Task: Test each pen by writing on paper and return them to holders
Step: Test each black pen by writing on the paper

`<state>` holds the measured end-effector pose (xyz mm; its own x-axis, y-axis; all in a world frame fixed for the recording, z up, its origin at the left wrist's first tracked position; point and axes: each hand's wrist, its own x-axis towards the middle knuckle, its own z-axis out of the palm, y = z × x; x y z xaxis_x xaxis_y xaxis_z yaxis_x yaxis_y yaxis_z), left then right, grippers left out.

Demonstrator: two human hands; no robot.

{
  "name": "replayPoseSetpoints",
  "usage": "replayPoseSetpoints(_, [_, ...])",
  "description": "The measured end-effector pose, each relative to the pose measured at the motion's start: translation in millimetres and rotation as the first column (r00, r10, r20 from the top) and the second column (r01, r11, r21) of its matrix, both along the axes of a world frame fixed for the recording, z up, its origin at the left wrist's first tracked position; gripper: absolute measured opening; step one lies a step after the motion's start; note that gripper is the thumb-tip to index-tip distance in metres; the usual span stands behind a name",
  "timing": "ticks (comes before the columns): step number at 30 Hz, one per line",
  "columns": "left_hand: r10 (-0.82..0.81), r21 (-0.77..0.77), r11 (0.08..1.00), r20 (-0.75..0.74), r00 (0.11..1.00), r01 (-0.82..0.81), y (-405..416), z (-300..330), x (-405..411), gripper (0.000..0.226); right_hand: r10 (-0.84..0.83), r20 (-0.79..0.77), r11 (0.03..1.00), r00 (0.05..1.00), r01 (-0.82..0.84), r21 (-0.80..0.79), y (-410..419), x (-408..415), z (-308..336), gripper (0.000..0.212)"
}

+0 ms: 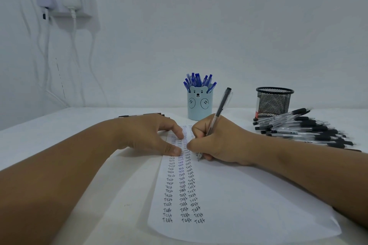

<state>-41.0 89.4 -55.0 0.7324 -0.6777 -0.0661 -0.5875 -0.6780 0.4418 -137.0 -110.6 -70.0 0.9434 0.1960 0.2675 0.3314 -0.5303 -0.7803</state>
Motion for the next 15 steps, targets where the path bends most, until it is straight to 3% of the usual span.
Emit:
replayPoseSetpoints(8, [0.011,-0.006,1.0,-0.001,1.0,-0.011,0.0,0.8,-3.3,0.068,-0.009,0.043,1.0,0.999,0.01,-0.019,0.0,2.6,-2.4,0.045])
replayPoseSetpoints(13, [-0.01,-0.03,0.999,-0.016,1.0,0.01,0.0,1.8,-4.6,0.047,-0.01,0.009,0.999,1.0,0.01,0.044,-1.9,3.2,-2.6,0.046])
replayPoseSetpoints(15, [-0.017,-0.025,1.0,-0.012,1.0,0.017,-0.3,1.9,-4.4,0.048,-0.011,0.007,0.999,1.0,0.01,0.038,-2.3,3.7,-2.4,0.046])
